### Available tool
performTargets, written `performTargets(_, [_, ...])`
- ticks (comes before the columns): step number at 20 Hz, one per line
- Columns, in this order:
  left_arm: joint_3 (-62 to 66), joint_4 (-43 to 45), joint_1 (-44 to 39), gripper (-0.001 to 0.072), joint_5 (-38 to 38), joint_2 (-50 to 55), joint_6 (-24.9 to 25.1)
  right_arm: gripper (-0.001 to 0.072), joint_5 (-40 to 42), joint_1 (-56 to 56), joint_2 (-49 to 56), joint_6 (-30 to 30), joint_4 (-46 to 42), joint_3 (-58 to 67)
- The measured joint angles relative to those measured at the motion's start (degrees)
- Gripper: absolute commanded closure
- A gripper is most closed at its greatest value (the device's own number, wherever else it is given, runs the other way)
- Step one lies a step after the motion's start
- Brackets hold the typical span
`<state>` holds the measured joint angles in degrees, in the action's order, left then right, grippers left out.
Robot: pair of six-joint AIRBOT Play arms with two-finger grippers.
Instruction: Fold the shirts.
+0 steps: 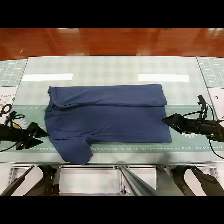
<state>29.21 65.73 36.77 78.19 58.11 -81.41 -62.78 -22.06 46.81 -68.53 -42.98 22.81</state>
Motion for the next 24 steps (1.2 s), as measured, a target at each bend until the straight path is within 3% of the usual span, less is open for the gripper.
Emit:
performTargets(12, [-5.01, -3.41, -6.78, 0.0201, -1.99, 5.35, 2.58, 0.0295, 0.74, 0.0, -0.5, 0.37, 3.21, -0.7])
performTargets(13, [-5.14, -3.54, -8.17, 0.0224, -2.4, 5.49, 2.78, 0.0295, 0.94, 0.0, -0.5, 0.35, 3.82, -0.7])
performTargets(14, [-5.25, -3.89, -9.73, 0.0548, -3.04, 5.62, 2.86, 0.0295, 1.27, -0.02, -0.5, 0.35, 4.26, -0.7])
performTargets(15, [-5.31, -3.67, -11.15, 0.0687, -4.68, 5.73, 3.45, 0.0296, 1.66, -0.13, -0.5, 0.33, 4.59, -0.7])
performTargets(19, [-5.11, -3.69, -13.9, 0.0688, -5.44, 5.64, 5.88, 0.0295, 2.51, -3.98, -0.5, -1.25, 2.1, -0.66])
performTargets(24, [-4.85, -3.85, -14.75, 0.0688, -4.96, 5.44, 6.88, 0.0295, -2.36, -10.43, -0.02, -7.8, -11.69, -0.7])
